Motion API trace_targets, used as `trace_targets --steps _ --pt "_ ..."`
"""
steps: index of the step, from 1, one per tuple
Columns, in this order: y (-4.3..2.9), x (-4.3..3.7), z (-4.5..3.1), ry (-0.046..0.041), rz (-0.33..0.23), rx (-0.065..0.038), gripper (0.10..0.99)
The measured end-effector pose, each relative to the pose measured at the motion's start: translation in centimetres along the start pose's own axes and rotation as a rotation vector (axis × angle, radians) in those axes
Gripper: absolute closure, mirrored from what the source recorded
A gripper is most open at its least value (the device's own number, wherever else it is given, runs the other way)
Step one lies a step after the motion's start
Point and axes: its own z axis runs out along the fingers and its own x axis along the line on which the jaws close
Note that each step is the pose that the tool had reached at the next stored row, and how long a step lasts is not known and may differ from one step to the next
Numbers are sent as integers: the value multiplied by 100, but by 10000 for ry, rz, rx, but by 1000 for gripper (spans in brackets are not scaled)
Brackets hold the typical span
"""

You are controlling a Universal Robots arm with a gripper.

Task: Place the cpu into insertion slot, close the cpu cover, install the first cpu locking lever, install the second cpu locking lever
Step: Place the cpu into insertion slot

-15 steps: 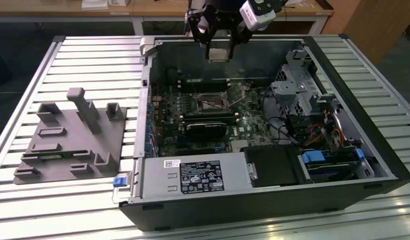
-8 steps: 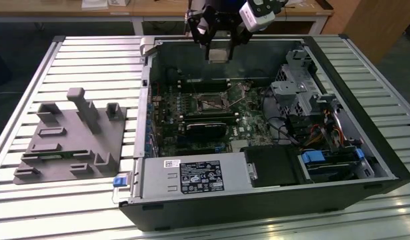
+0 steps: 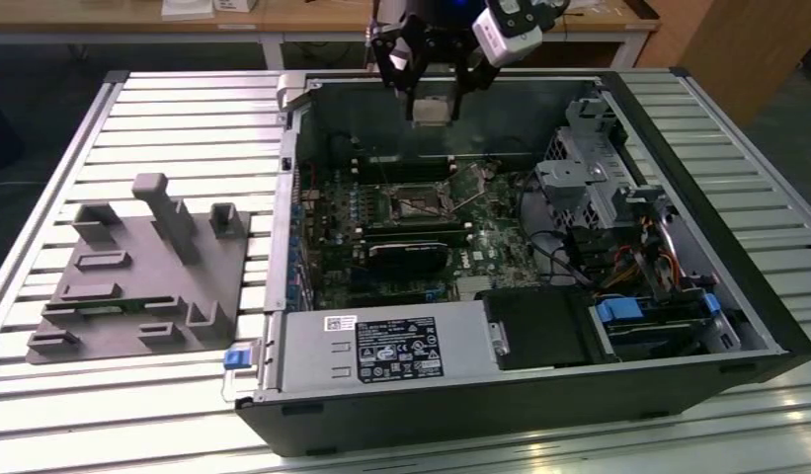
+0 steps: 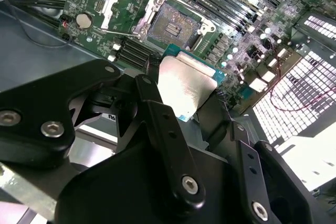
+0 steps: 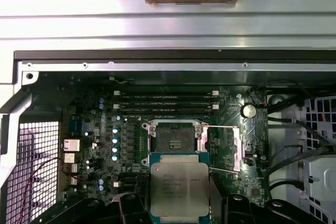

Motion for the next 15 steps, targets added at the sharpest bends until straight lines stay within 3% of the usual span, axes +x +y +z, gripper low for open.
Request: trace_targets --steps 15 --pt "-4 4 46 0 0 1 545"
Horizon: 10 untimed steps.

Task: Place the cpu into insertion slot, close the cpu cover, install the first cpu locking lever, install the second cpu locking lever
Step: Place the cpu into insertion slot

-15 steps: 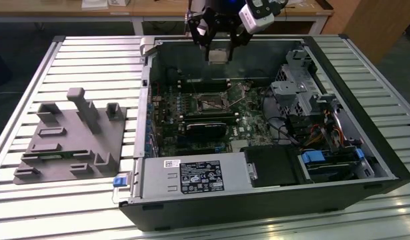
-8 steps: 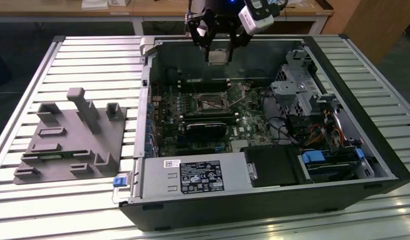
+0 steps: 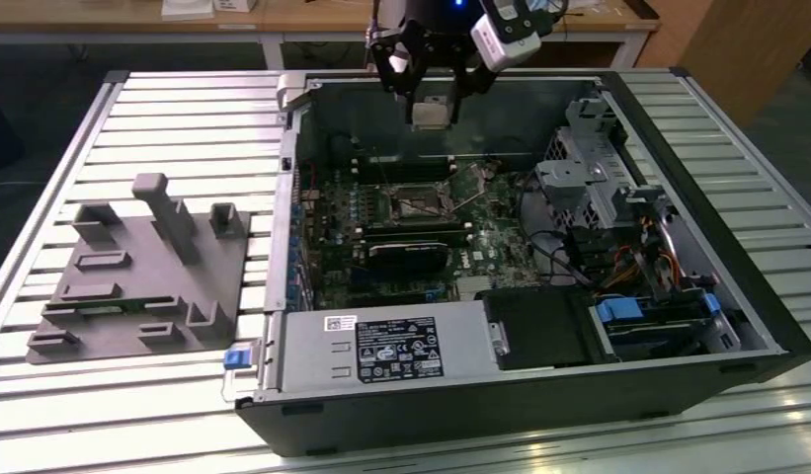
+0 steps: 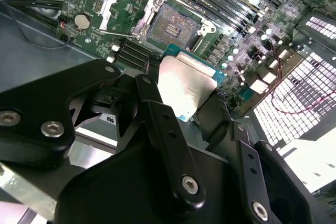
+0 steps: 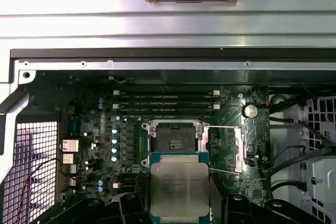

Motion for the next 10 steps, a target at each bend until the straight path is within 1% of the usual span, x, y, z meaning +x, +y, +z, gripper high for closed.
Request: trace_targets --steps 6,10 --pt "-3 1 27 0 0 0 545" --pt "-6 1 72 0 0 -1 545"
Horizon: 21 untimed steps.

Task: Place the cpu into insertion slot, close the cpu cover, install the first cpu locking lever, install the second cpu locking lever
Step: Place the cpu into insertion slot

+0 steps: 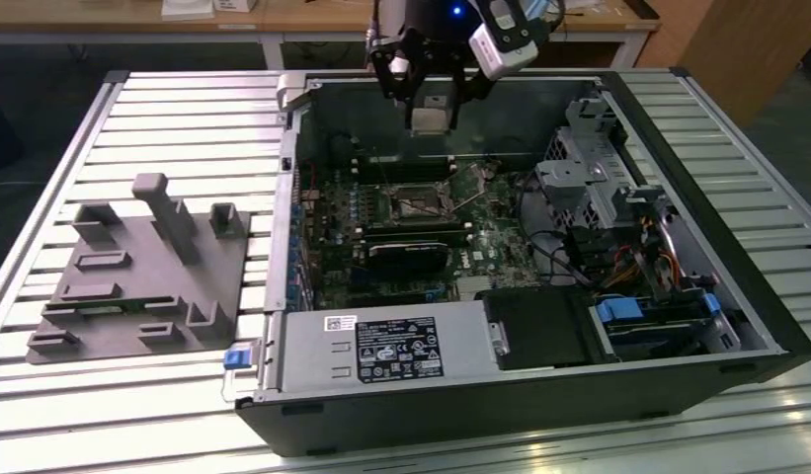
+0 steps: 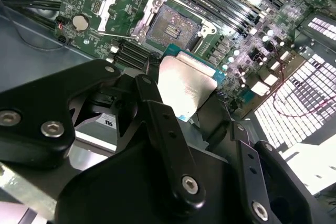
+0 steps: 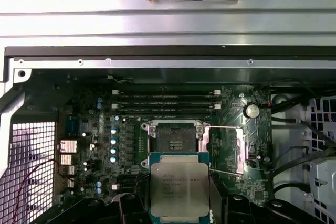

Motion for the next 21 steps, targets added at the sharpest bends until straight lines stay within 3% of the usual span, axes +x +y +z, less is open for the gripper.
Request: trace_targets --steps 21 --pt "-32 -6 354 -5 0 1 545"
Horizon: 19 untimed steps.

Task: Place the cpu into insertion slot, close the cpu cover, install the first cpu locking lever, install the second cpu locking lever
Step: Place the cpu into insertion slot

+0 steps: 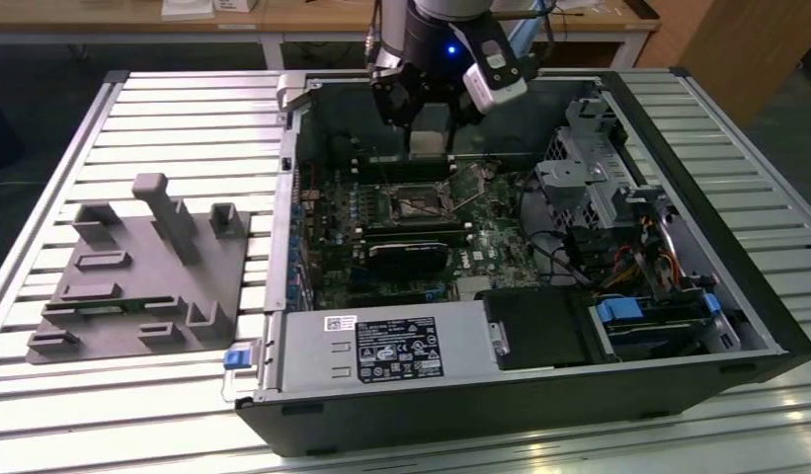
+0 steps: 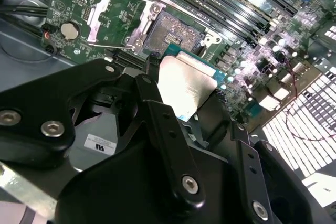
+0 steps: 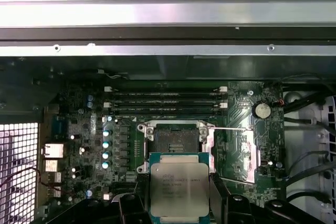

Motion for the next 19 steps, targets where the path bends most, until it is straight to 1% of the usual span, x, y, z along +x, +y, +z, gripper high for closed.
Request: trace_targets --steps 19 --pt "-28 -5 305 0 0 1 545"
